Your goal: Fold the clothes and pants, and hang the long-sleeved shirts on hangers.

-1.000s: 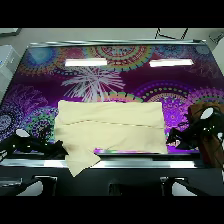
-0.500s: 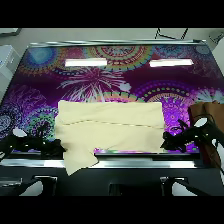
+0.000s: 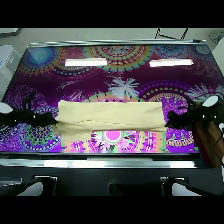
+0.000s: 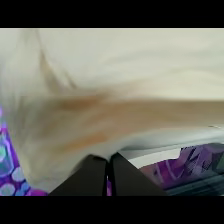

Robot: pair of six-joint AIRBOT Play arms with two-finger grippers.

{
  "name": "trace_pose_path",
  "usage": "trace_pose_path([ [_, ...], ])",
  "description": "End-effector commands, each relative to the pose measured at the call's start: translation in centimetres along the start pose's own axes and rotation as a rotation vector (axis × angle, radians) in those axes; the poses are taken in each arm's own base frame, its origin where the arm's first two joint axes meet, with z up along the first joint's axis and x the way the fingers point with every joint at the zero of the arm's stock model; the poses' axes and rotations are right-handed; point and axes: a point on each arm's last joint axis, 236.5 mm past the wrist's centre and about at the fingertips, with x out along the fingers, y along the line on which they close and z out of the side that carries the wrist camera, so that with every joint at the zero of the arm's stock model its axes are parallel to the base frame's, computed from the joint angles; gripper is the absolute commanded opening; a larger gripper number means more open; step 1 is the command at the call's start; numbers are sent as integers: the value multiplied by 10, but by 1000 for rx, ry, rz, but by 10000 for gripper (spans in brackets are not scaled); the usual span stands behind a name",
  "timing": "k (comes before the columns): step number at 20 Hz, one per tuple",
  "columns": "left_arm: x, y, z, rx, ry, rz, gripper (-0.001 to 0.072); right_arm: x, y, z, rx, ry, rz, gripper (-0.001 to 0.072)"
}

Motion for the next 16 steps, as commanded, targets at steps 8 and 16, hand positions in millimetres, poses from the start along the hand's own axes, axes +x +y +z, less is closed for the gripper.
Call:
trace_pose_path([
  [8,45,-5,124,-19,-26,-10,23,33,22,104,51,-148,-11,41],
  [16,57,13,101,-77,116,-29,396,30,15,94,12,-109,-51,463],
])
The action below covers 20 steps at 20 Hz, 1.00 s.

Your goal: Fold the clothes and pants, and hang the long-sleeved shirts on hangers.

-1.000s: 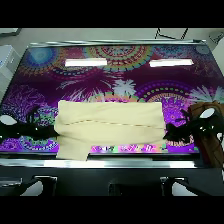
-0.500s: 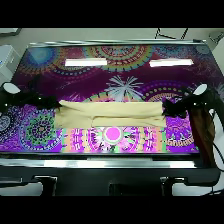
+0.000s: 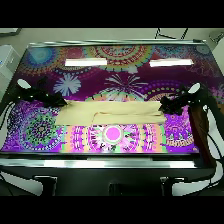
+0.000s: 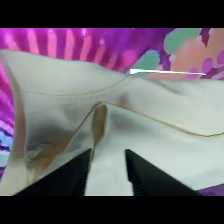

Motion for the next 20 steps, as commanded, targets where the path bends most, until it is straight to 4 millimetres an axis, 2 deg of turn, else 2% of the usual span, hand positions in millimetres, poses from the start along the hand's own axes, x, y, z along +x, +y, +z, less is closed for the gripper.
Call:
trace_pose_path([
  [1,-17,3,-11,-6,64,-19,461,-8,-13,-12,-76,50,-64,628],
  [2,-28,2,-13,1,65,-23,461,-8,-21,-18,-92,77,-95,680],
  [5,-57,-6,-12,36,18,-23,461,2,-25,-22,-89,113,-101,713],
  [8,-79,-25,-11,94,-34,-31,460,14,-15,-22,-61,128,-42,717],
  [11,-88,-44,-12,147,-66,-36,460,21,-2,-21,-30,132,20,698],
  [12,-88,-50,-13,158,-68,-42,460,23,4,-21,-17,130,47,648],
  [14,-83,-63,-16,178,-58,-57,460,27,18,-19,15,133,112,431],
  [15,-79,-68,-17,190,-53,-59,460,28,24,-17,22,128,140,280],
  [16,-76,-74,-19,204,-50,-61,459,27,32,-17,5,124,173,35],
  [18,-66,-89,-21,236,-44,-65,407,15,48,-16,-67,113,235,42],
  [20,-48,-109,-24,279,-48,-70,179,-10,71,-20,-123,94,305,42],
])
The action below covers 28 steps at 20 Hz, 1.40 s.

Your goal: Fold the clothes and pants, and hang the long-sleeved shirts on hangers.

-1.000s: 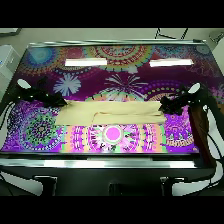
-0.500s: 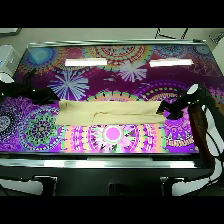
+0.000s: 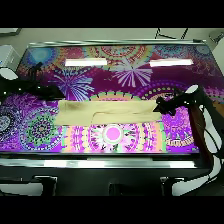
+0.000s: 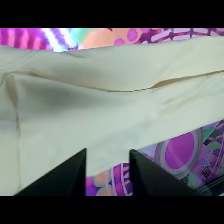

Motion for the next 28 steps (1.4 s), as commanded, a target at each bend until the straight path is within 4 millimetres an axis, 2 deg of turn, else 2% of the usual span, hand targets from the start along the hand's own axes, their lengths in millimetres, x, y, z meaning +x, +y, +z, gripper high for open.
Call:
trace_pose_path([
  [1,34,-34,3,74,-17,-10,86,-28,50,-8,-103,-21,140,42],
  [2,52,-47,3,100,-28,-11,79,-43,67,-15,-136,-28,178,39],
  [3,75,-65,-1,120,-34,-26,27,-58,82,-22,-165,-42,208,39],
  [6,144,-129,-30,89,16,-145,26,-109,124,-43,-251,-123,278,40],
  [7,165,-142,-39,85,33,-162,26,-124,138,-50,-276,-151,307,40],
  [9,205,-170,-59,-16,71,-224,26,-151,163,-66,-322,-196,368,40],
  [11,239,-202,-70,-131,76,-313,25,-170,183,-82,-355,-211,429,40],
  [13,264,-234,-72,-253,42,-389,24,-185,198,-101,-388,-204,476,40],
  [15,284,-270,-83,-320,44,-450,23,-197,205,-115,-426,-218,484,40],
  [17,299,-312,-96,-364,53,-516,23,-206,208,-121,-447,-249,476,40],
  [18,304,-330,-97,-385,37,-542,23,-205,205,-119,-442,-254,458,40],
  [19,308,-340,-94,-388,10,-551,24,-202,200,-117,-427,-252,437,40],
  [21,311,-338,-84,-387,-25,-546,22,-195,192,-106,-405,-259,411,40],
  [23,305,-311,-71,-282,-13,-501,19,-190,197,-95,-385,-267,435,40],
  [24,296,-287,-66,-208,25,-458,18,-181,201,-91,-388,-261,436,40],
  [25,284,-255,-58,-164,61,-385,18,-169,206,-91,-393,-240,440,40],
  [26,263,-212,-44,-112,80,-278,18,-151,215,-93,-398,-203,448,40],
  [27,233,-171,-26,-60,71,-174,18,-132,224,-93,-408,-174,454,40],
  [28,191,-130,-3,-22,37,-72,18,-110,234,-93,-412,-151,456,40],
])
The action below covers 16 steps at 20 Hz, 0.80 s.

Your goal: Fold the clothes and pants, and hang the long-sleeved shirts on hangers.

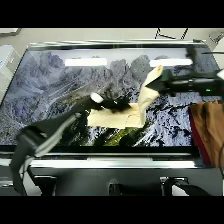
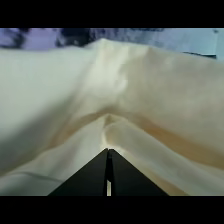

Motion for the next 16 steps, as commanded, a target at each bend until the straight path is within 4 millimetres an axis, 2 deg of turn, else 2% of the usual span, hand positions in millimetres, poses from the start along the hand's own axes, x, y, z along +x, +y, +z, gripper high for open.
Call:
trace_pose_path([
  [1,-149,86,63,150,-21,371,19,69,-2,-5,7,58,22,40],
  [3,-263,85,102,187,-180,451,20,121,-3,-16,57,105,56,40],
  [5,-355,68,116,213,-331,470,21,174,-7,-33,142,158,98,41],
  [7,-422,51,116,243,-455,491,22,221,-16,-59,236,226,126,41],
  [8,-444,43,113,258,-496,500,22,240,-21,-70,283,252,133,42],
  [9,-460,38,109,266,-524,508,22,259,-27,-83,327,276,135,51],
  [10,-469,35,105,266,-537,514,22,273,-33,-91,371,289,137,264],
  [11,-473,35,102,276,-533,524,23,280,-35,-93,411,292,157,540],
  [12,-472,35,99,290,-516,529,22,280,-34,-90,420,289,183,563],
  [13,-470,37,96,291,-500,532,23,271,-36,-81,413,280,196,565],
  [14,-468,40,94,292,-487,534,23,253,-40,-67,387,270,208,565],
  [16,-463,46,91,290,-468,538,23,201,-69,-36,354,236,156,565],
])
